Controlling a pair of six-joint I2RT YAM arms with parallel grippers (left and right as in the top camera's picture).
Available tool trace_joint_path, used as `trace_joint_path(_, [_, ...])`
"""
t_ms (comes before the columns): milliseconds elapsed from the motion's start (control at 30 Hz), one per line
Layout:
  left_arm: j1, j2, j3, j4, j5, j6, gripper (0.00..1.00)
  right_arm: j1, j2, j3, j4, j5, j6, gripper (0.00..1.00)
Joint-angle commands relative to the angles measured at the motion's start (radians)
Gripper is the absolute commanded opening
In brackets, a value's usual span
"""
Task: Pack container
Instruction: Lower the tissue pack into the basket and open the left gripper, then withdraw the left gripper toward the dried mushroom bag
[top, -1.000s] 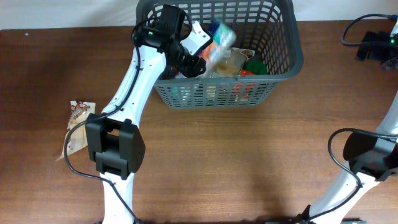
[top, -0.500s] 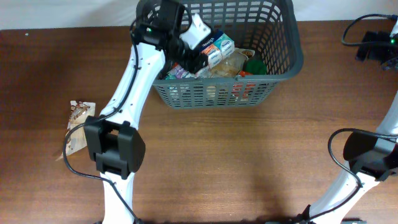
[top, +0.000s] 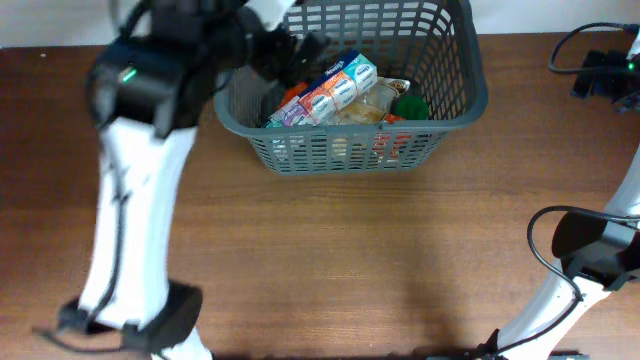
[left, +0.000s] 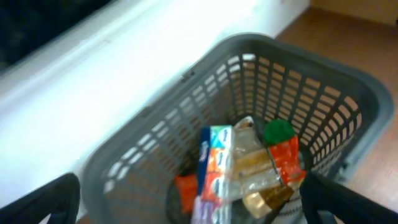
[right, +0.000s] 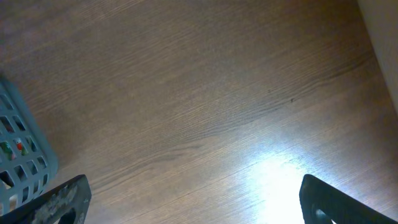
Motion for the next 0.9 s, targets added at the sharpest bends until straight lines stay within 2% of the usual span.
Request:
trace_joint_path(0, [-0.002,-0.034,0.001,-0.070,-0.188,-0.024,1.00,-0.003,0.012,-0.005,0.003,-0.013,0.008,0.99])
trace_joint_path(167, [0.035,-0.062,0.001,-0.207,-0.364,-0.237,1.00,-0.003,0.012,-0.005,0.003,-0.013,0.008,0.99])
trace_joint_path(367, [0.162,-0.086,0.001,-0.317,-0.370,-0.372,1.00,-0.003,0.012,-0.005,0.003,-0.013,0.008,0.99])
trace_joint_path(533, [0.343,-0.093,0.001,-0.447,-0.365,-0.504,0.99,-0.003,0.012,-0.005,0.003,-0.013,0.008,0.99])
trace_joint_path(667, [0.447,-0.093,0.001,-0.510,-0.343,-0.519,0.99,-0.003,0.012,-0.005,0.003,-0.013,0.008,0.99])
trace_joint_path(867, [0.522,-0.099,-0.040,-0.512,-0.257,-0.422,0.99,-0.003,0.012,-0.005,0.003,-0.013,0.008,0.99])
